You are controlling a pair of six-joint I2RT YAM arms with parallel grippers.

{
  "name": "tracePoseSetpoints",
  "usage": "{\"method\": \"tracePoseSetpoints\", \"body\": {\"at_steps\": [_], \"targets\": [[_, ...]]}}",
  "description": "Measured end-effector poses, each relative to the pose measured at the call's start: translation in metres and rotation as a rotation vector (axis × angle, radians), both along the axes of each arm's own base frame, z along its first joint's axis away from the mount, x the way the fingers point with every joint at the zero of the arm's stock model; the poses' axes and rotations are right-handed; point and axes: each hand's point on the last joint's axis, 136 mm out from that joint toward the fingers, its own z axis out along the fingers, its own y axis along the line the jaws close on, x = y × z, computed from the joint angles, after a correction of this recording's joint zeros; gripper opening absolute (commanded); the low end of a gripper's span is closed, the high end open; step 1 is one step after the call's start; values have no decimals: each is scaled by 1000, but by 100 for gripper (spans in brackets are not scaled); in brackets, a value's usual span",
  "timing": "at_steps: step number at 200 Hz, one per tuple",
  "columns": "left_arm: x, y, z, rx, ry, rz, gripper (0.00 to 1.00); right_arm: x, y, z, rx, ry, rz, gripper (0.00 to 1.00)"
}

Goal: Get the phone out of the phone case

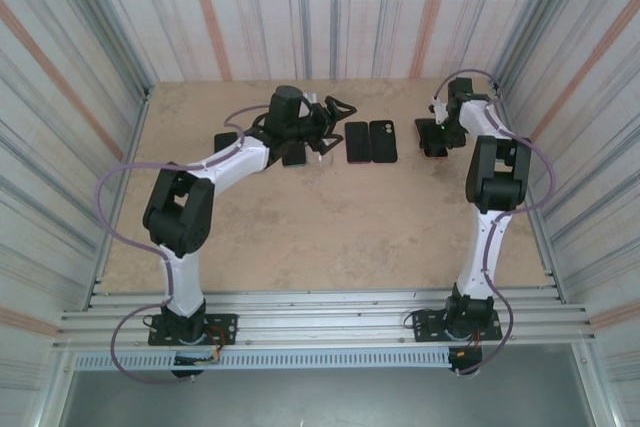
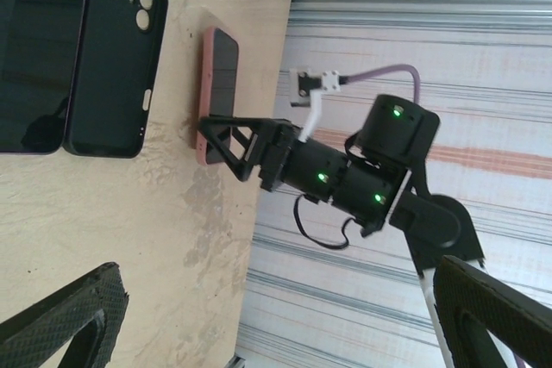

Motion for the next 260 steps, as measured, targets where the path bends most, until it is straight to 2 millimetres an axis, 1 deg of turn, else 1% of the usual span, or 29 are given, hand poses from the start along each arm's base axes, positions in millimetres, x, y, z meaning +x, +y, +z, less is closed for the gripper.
{"method": "tracePoseSetpoints", "body": {"at_steps": [29, 61, 94, 113, 123, 151, 171, 181, 194, 218, 246, 260], "targets": [[4, -4, -6, 3, 7, -7, 94, -9, 5, 13, 84, -48, -24, 47], [12, -12, -2, -7, -8, -19, 92, -22, 15, 21, 179, -78, -40, 47], [15, -26, -5, 18, -25, -48, 92, -37, 33, 26, 293, -99, -41, 46], [18, -38, -7, 44, -43, -76, 90, -46, 46, 36, 374, -121, -44, 46], [20, -44, -8, 53, -53, -88, 90, -47, 51, 44, 407, -143, -44, 45], [25, -60, -21, 78, -52, -118, 88, -47, 62, 72, 464, -215, -23, 47], [21, -64, -36, 99, -27, -131, 88, -51, 67, 78, 461, -225, -13, 48], [19, -65, -40, 108, -17, -135, 88, -54, 68, 76, 448, -219, -14, 53], [17, -65, -42, 121, -16, -143, 89, -59, 67, 70, 410, -204, -18, 68], [17, -64, -45, 131, -24, -147, 89, -63, 65, 58, 325, -173, -55, 81], [16, -55, -49, 148, -21, -142, 89, -66, 75, 49, 229, -147, -104, 86], [16, -49, -49, 153, -18, -135, 89, -66, 83, 45, 187, -134, -136, 91]]}}
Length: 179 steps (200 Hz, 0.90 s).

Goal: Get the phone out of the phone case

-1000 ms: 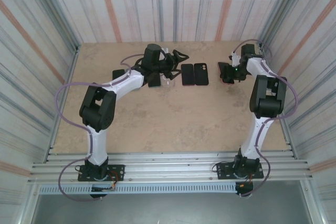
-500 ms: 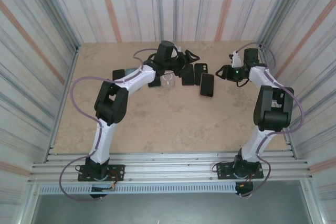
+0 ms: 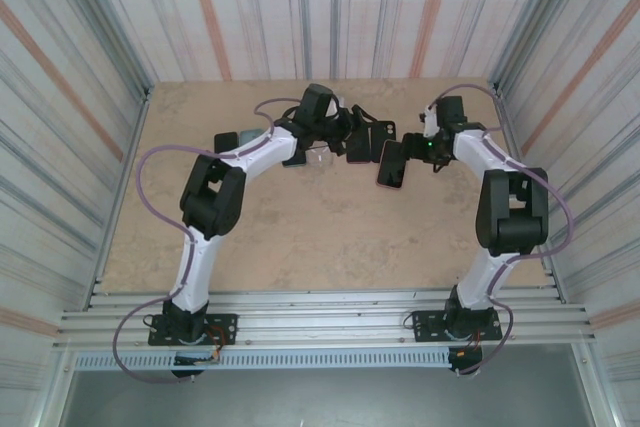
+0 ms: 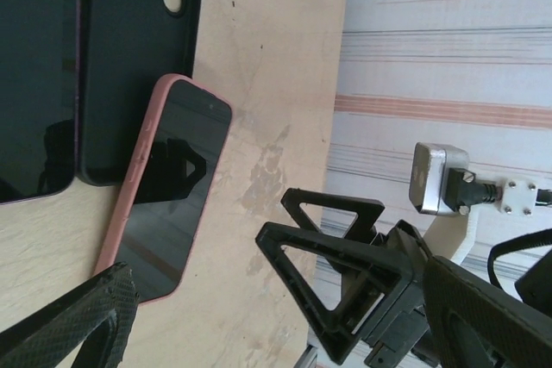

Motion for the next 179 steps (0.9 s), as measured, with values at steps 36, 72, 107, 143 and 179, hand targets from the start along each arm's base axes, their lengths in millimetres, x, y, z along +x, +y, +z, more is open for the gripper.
{"method": "tracePoseSetpoints", "body": {"at_steps": [36, 72, 107, 143, 179], "targets": [[-1, 20, -1, 12, 13, 27, 89, 2, 25, -16, -52, 33, -68, 96], [-2, 34, 6, 7, 6, 46, 89, 9, 37, -31, -122, 65, -140, 98], [-2, 38, 11, -5, -9, 49, 89, 9, 32, -46, -174, 100, -192, 96], [-4, 40, 5, -1, 0, 49, 89, 8, 35, -51, -187, 116, -198, 92], [-4, 45, -1, 4, 12, 55, 89, 6, 38, -55, -211, 131, -192, 88]]}}
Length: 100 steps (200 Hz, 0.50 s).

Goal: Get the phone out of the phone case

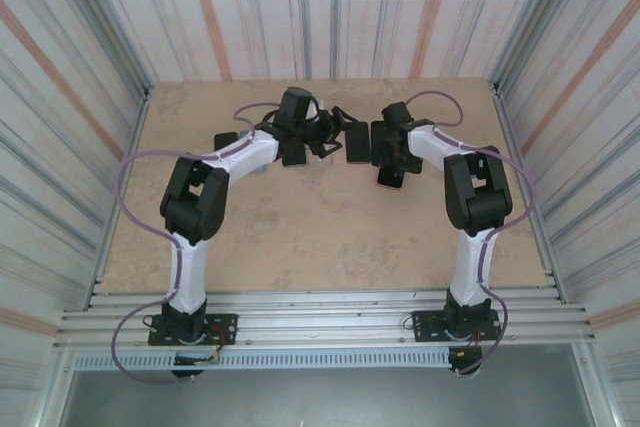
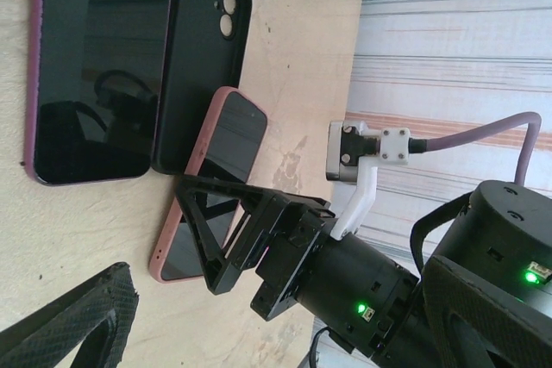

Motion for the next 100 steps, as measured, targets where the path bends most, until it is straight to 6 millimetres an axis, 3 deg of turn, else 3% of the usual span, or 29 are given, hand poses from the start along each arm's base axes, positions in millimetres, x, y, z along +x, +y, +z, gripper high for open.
{"method": "tracePoseSetpoints", "body": {"at_steps": [66, 100], "targets": [[3, 2, 4, -13, -12, 0, 89, -7, 0, -9, -21, 38, -14, 79], [3, 1, 5, -20, -15, -7, 89, -6, -1, -9, -18, 37, -31, 64]]}}
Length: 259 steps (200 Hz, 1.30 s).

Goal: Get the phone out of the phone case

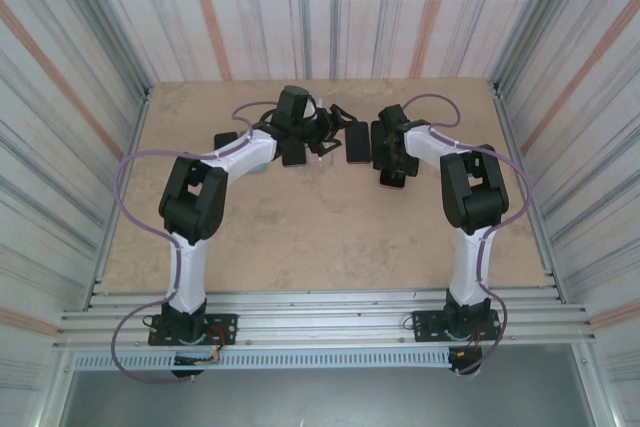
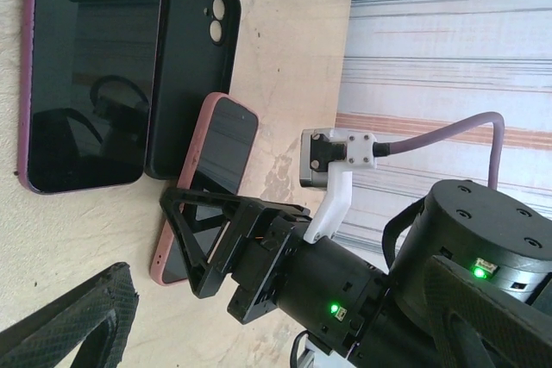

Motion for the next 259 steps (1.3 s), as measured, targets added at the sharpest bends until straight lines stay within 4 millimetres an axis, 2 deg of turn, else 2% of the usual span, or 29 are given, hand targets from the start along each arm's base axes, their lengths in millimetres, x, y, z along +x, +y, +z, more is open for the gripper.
{"method": "tracePoseSetpoints", "body": {"at_steps": [17, 39, 67, 113, 126, 143, 168, 194, 214, 259], "targets": [[0, 0, 0, -1, 0, -1, 89, 0, -1, 0, 1, -1, -6, 57], [0, 1, 0, -1, 1, -1, 89, 1, -4, 2, 5, -6, -16, 54], [-1, 1, -1, 1, 4, -1, 89, -6, -22, 12, 8, -19, -52, 51], [-1, 1, 0, -2, 0, -1, 89, -3, -49, 73, 66, -154, -107, 47], [-1, 1, 0, -3, -2, -1, 89, -1, -57, 84, 76, -179, -108, 47], [0, 1, 1, -6, -6, -1, 89, -1, -71, 87, 77, -182, -109, 48], [-1, 1, 2, -7, -9, -1, 89, -8, -85, 80, 63, -158, -61, 48], [-1, 1, 3, -6, -13, -4, 88, -23, -74, 84, 95, -162, 63, 45], [-3, -2, 7, 4, -29, -23, 87, -31, -59, 101, 143, -205, 164, 41], [-10, -28, 44, 16, -168, -109, 79, -46, -14, 146, 256, -354, 370, 40]]}}
